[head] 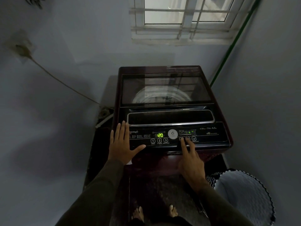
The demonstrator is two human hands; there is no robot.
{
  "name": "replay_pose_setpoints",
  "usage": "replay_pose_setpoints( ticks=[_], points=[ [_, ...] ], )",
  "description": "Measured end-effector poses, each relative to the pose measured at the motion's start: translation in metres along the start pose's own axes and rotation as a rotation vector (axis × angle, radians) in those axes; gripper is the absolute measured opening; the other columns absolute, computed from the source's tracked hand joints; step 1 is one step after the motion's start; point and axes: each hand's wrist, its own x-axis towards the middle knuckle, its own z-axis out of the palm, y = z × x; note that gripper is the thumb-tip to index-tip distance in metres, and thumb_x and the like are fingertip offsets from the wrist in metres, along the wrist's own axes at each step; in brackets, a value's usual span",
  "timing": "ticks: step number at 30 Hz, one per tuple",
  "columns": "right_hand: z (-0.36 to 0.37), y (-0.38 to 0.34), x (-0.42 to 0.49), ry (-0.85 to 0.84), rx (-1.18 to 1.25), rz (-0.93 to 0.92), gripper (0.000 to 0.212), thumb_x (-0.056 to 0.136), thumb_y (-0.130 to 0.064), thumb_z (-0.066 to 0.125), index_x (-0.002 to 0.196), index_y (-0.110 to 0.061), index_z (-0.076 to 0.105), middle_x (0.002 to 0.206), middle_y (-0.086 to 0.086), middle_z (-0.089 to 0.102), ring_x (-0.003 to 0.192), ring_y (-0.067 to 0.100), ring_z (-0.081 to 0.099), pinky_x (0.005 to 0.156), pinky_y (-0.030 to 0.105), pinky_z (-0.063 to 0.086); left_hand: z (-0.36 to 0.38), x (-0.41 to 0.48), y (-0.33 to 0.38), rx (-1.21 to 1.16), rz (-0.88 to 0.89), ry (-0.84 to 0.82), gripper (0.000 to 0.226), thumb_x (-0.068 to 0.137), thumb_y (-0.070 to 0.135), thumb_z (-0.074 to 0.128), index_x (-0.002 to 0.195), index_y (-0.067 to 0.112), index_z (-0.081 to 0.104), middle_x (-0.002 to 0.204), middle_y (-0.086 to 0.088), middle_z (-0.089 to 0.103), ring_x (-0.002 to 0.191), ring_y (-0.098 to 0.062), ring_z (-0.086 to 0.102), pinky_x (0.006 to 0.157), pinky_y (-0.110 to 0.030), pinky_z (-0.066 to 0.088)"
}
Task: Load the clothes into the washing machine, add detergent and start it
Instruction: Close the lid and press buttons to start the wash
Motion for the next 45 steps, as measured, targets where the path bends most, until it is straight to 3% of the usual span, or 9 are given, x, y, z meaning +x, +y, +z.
replay_pose_setpoints(
  ticks=[14,21,27,33,41,45],
  points=[
    [0.008,0.013,0.001,0.009,-0.013,-0.044,0.093,0.081,-0.012,0.063,0.155,-0.027,0.008,0.158,-0.005,0.011,0.111,0.022,0.059,0.059,0.028,0.058,0.000,-0.001,0.000,0.001,0.000,-0.012,0.121,0.074,0.095,0.019,0.157,0.009,0.000,0.166,-0.007,-0.003,0.153,-0.020,-0.007,0.123,-0.052,0.005],
    [0.008,0.012,0.000,0.005,0.008,-0.051,0.089,0.084,-0.013,0.060,0.157,-0.026,0.010,0.159,-0.005,0.008,0.119,0.023,0.054,0.067,0.035,0.061,-0.001,-0.001,0.000,-0.002,0.003,-0.006,0.121,0.074,0.095,0.020,0.157,0.009,0.001,0.166,-0.007,-0.002,0.153,-0.021,-0.006,0.123,-0.051,0.004],
    [0.009,0.017,-0.002,0.014,-0.002,-0.040,0.098,0.084,-0.013,0.061,0.156,-0.036,-0.002,0.163,-0.008,-0.007,0.122,0.020,0.048,0.068,0.028,0.058,-0.001,-0.001,0.000,-0.017,0.010,0.000,0.121,0.074,0.094,0.022,0.157,0.009,0.002,0.166,-0.008,0.000,0.153,-0.022,-0.004,0.123,-0.053,0.005],
    [0.009,0.018,-0.002,0.005,-0.020,-0.020,0.098,0.083,-0.010,0.059,0.156,-0.037,0.000,0.162,-0.014,-0.014,0.090,0.014,0.065,0.057,0.022,0.048,0.000,0.000,0.000,0.001,0.006,-0.003,0.121,0.074,0.094,0.021,0.157,0.007,0.005,0.166,-0.009,0.003,0.153,-0.023,0.000,0.122,-0.053,0.008],
    [0.007,0.025,-0.002,0.009,-0.033,0.002,0.094,0.085,-0.015,0.057,0.157,-0.030,-0.002,0.163,-0.020,-0.010,0.106,0.015,0.058,0.061,0.022,0.043,-0.001,-0.001,0.000,-0.020,0.005,-0.003,0.120,0.075,0.094,0.021,0.157,0.010,0.001,0.166,-0.006,-0.002,0.153,-0.021,-0.006,0.123,-0.052,0.004],
    [0.004,0.031,-0.002,0.045,-0.039,0.056,0.089,0.086,-0.019,0.055,0.157,-0.026,0.003,0.164,-0.016,-0.001,0.111,0.019,0.052,0.067,0.028,0.051,-0.001,-0.001,0.000,-0.021,0.003,-0.002,0.120,0.074,0.094,0.020,0.157,0.010,0.000,0.166,-0.006,-0.003,0.153,-0.020,-0.007,0.123,-0.051,0.003]
  ],
)
